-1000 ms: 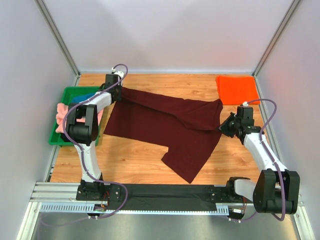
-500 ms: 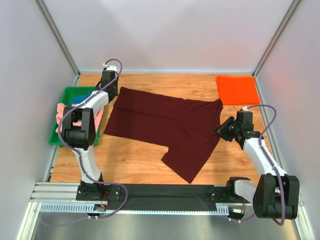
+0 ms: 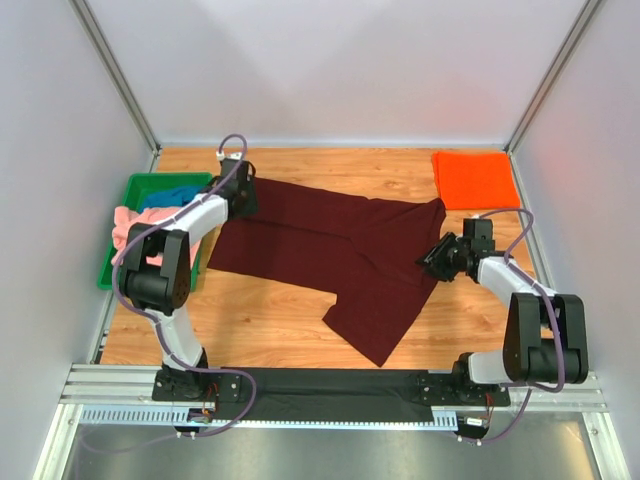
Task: Fold and stack the t-shirts
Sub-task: Fold the tshirt
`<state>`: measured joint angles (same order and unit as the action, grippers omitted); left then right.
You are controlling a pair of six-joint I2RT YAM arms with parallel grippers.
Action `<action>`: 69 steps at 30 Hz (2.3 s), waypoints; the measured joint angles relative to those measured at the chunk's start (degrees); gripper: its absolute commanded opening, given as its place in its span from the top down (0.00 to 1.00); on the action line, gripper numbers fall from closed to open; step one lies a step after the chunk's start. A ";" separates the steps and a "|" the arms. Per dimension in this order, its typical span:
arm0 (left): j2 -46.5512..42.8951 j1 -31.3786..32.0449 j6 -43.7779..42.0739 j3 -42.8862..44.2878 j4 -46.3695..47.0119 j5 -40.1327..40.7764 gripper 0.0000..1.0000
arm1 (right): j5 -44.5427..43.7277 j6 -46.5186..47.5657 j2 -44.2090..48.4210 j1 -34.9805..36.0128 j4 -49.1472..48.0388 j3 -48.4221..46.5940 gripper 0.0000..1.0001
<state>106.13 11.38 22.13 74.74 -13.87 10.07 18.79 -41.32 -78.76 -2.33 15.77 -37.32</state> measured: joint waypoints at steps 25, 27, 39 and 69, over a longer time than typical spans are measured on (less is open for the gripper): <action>-13.97 7.56 24.85 -24.55 -7.74 4.13 0.59 | -13.20 1.31 -2.60 0.17 5.75 -0.70 0.65; -15.30 8.48 26.01 -25.79 -8.41 4.20 0.60 | -14.67 1.75 -2.29 0.22 5.86 -0.70 0.64; -26.64 14.05 24.79 -23.89 -17.64 5.75 0.52 | -15.82 8.98 6.64 -0.04 11.45 -2.62 0.54; 24.37 -7.30 -13.33 37.24 -24.74 -8.94 0.45 | 18.62 27.69 -35.85 -12.70 1.09 -38.77 0.53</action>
<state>130.50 4.08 8.80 111.98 -38.61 1.13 37.41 -13.63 -114.61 -15.03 16.86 -76.09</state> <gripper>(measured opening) 0.543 0.481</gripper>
